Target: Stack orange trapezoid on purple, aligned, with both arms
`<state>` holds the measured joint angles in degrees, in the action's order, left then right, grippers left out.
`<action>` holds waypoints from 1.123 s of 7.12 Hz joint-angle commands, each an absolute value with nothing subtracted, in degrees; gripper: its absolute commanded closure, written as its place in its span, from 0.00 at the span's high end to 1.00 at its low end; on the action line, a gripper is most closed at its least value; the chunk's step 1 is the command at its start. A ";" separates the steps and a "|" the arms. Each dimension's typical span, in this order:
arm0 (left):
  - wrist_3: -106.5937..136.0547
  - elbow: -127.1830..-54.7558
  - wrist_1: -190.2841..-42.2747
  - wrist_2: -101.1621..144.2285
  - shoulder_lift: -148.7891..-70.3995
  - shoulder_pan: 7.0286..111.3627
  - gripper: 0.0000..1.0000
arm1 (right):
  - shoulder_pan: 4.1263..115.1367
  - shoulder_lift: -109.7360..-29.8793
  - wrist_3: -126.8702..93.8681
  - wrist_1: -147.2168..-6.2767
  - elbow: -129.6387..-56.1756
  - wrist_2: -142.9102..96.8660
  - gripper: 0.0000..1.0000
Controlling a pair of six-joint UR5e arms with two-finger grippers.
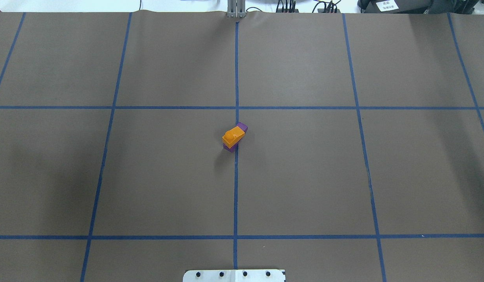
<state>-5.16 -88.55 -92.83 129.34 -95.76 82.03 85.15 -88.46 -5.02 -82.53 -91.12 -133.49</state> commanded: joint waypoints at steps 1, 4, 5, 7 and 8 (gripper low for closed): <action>-5.71 -88.24 -92.64 129.90 -94.13 84.54 1.00 | 85.17 -87.98 -9.49 -88.05 -92.02 -135.69 1.00; -5.45 -89.30 -90.00 131.75 -94.04 85.78 1.00 | 85.17 -87.80 -9.58 -89.38 -91.32 -136.84 1.00; -5.28 -89.38 -90.00 131.84 -94.13 85.69 1.00 | 85.17 -87.72 -9.58 -90.52 -91.49 -137.54 1.00; -5.27 -89.21 -90.00 131.84 -93.26 85.87 1.00 | 85.17 -87.80 -9.58 -90.53 -91.23 -137.46 1.00; -5.27 -89.12 -90.00 131.84 -93.17 85.87 1.00 | 85.17 -87.72 -9.49 -90.53 -91.32 -137.29 1.00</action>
<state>-5.28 -89.19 -89.98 131.83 -93.49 85.82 85.17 -87.75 -9.56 -90.48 -91.31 -137.41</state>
